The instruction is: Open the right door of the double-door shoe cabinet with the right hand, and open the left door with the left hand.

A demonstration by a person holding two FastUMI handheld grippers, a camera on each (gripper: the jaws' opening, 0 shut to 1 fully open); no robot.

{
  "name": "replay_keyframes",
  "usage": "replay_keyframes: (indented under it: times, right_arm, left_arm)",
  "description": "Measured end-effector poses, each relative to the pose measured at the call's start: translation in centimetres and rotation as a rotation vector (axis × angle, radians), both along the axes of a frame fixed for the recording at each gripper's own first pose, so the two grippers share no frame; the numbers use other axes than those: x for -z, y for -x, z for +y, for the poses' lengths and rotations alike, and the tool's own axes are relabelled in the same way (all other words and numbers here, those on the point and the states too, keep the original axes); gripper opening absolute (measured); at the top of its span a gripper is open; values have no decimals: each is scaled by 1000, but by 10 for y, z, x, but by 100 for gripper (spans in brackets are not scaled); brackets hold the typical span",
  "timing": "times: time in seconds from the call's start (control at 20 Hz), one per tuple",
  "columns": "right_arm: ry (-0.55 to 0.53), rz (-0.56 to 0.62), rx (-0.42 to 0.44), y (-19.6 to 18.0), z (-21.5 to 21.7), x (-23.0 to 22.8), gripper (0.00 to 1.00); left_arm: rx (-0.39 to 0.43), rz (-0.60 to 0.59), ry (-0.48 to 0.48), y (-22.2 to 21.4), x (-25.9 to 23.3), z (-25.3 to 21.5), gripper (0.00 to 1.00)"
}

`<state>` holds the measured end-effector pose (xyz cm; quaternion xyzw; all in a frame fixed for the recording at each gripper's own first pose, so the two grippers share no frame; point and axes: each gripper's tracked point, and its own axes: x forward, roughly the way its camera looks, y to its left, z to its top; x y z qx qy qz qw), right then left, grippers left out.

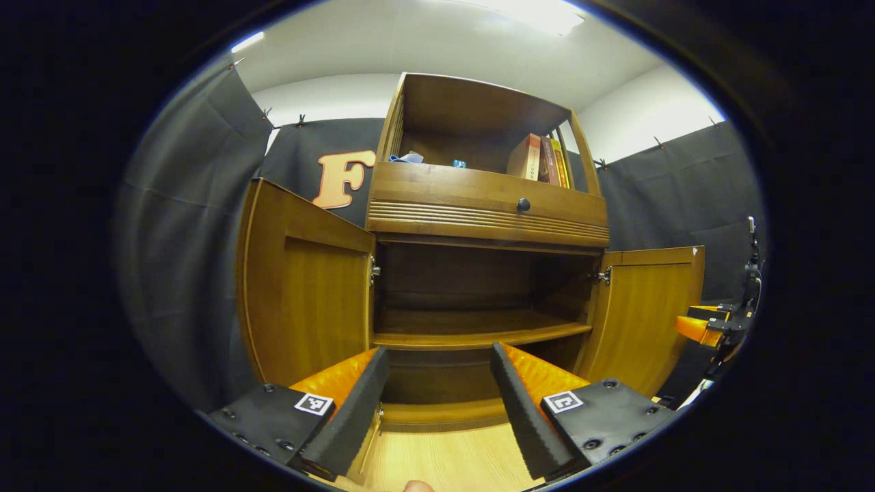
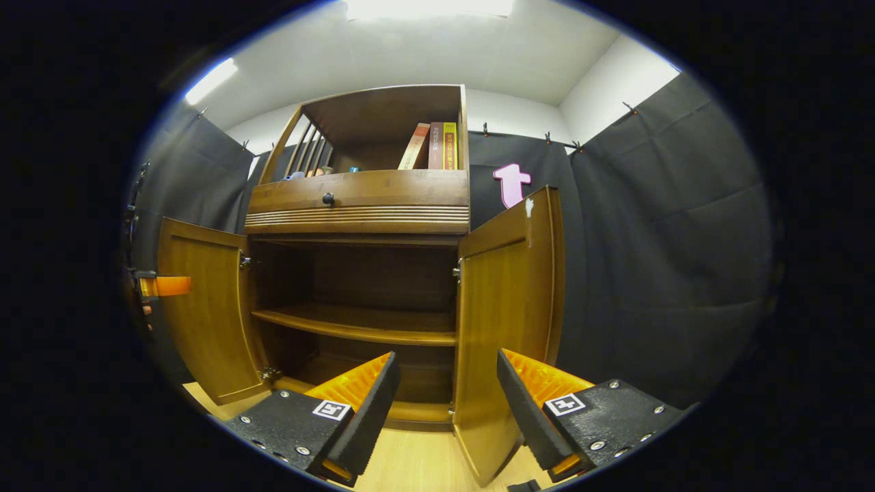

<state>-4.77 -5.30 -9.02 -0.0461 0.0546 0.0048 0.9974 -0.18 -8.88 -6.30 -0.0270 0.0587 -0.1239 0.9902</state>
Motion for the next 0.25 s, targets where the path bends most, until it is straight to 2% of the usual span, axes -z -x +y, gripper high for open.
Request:
replay_keyframes:
  times: [0.15,0.2,0.25]
  right_arm:
    - [4,-1,7,-2,-5,-8,88]
    - [-5,3,3,-2,-4,-9,99]
    - [-15,5,-2,-3,-3,-9,99]
  left_arm:
    - [-8,9,16,-10,5,-1,96]
    - [-12,11,18,-11,6,-1,96]
    - [-16,13,18,-14,7,-1,96]
